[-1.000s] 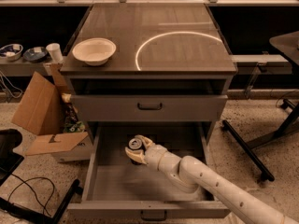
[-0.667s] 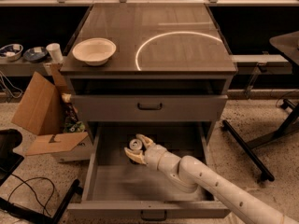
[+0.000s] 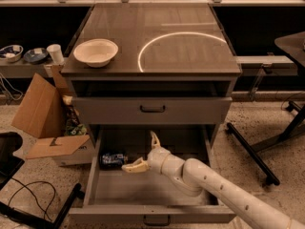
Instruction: Place pepsi can into middle drawer
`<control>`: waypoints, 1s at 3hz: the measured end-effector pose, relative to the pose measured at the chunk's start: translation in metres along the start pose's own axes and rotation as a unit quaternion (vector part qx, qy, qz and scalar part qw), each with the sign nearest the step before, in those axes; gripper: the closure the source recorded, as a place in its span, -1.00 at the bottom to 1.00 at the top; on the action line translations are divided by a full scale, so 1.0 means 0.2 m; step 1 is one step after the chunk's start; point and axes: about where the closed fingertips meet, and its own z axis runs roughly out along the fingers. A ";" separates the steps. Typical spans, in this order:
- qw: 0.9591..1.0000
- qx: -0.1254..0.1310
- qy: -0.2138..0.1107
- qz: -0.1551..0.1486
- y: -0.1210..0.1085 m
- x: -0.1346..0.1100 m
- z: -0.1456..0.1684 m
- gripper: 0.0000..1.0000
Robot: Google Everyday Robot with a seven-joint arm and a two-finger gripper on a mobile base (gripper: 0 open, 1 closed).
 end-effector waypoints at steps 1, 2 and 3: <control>0.999 -0.035 0.025 0.004 0.06 -0.08 -0.01 -1.00; 0.991 -0.096 0.091 0.031 0.24 -0.07 -0.14 -1.00; 0.968 -0.166 0.180 0.056 0.43 -0.03 -0.34 -1.00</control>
Offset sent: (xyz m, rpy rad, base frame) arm -0.0685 -0.0407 0.1237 -0.3682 0.1619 0.2923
